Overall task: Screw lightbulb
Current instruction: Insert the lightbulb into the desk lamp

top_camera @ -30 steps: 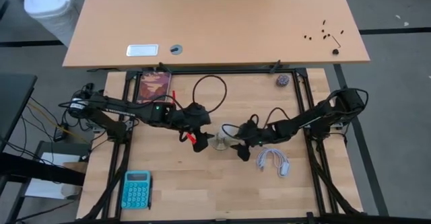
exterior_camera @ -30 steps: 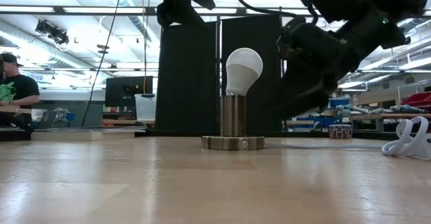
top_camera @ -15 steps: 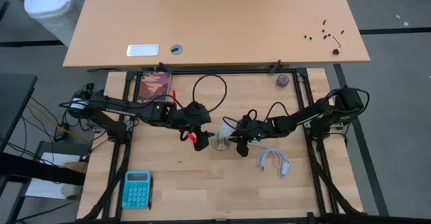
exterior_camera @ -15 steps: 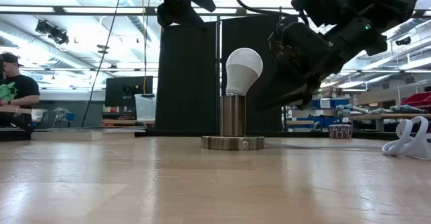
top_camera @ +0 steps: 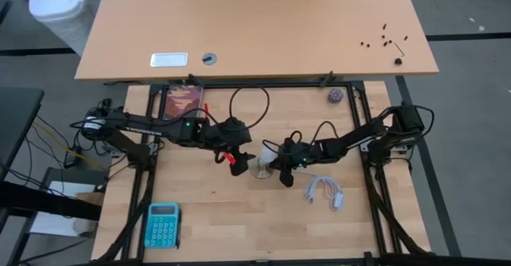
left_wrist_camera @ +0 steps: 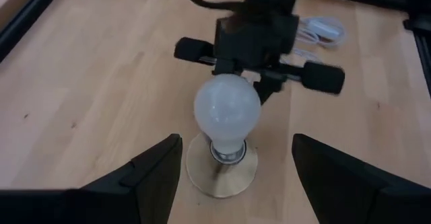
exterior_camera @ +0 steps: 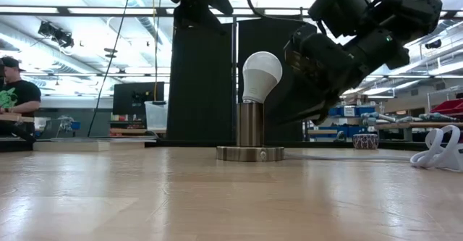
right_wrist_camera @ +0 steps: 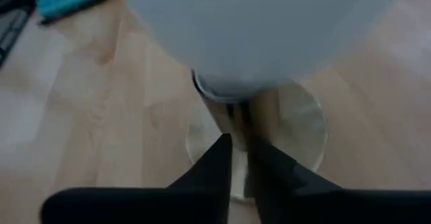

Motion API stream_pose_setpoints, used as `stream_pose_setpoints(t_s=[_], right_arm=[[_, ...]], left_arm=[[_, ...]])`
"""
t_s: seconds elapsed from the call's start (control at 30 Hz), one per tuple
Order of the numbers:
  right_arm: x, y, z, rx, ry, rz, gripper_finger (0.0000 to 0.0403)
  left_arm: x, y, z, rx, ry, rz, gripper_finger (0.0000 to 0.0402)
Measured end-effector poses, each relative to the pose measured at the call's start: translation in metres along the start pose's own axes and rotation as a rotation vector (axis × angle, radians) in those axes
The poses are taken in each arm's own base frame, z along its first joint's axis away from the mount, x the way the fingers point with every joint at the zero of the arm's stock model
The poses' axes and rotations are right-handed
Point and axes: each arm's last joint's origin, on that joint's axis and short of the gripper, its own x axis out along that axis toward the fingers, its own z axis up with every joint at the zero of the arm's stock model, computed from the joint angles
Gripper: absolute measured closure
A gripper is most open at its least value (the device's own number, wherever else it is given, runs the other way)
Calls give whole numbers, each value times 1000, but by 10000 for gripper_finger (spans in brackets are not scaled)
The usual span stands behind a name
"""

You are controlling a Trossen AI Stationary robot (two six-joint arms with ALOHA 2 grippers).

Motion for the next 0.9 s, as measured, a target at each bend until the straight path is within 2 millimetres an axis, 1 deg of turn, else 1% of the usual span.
stream_pose_setpoints(t_s=[0.13,0.2,0.43,0.67,0.9], right_arm=[[0,0,4,-18,-31,8,388],[0,-1,5,-15,-44,8,397],[10,-5,5,-5,-50,36,391],[30,3,21,-13,-70,63,395],[36,7,34,-27,-63,59,389]], left_arm=[[0,-1,0,24,2,-18,117],[0,-1,0,30,2,-18,117],[0,0,0,31,7,-20,117],[0,-1,-1,29,16,-29,117],[-3,-1,-4,29,57,-60,117]])
